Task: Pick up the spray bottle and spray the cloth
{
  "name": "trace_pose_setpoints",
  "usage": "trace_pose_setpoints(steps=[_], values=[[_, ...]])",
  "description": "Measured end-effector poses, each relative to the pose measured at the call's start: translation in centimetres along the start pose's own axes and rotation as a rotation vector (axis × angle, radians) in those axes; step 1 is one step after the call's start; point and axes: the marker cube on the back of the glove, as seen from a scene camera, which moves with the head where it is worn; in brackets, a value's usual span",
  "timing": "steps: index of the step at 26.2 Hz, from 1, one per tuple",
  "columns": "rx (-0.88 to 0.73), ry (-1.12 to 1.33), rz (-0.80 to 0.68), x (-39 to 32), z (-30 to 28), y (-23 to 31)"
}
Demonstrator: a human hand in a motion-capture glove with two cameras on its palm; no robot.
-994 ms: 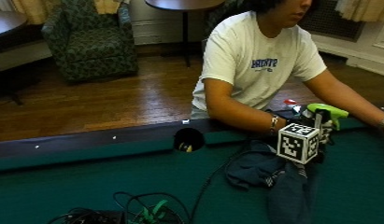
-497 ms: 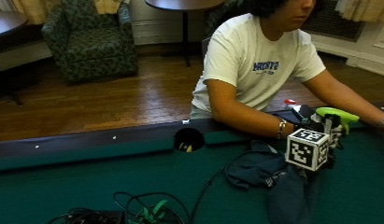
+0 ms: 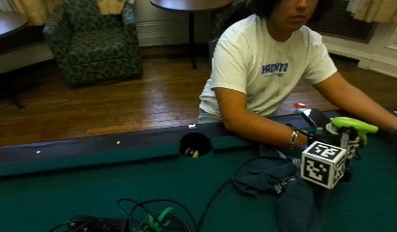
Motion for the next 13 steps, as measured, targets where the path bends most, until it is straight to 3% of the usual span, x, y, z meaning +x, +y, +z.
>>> trace_pose_setpoints(steps=[13], values=[[-0.063, 0.067, 0.010, -0.1, 1.1, 0.9]])
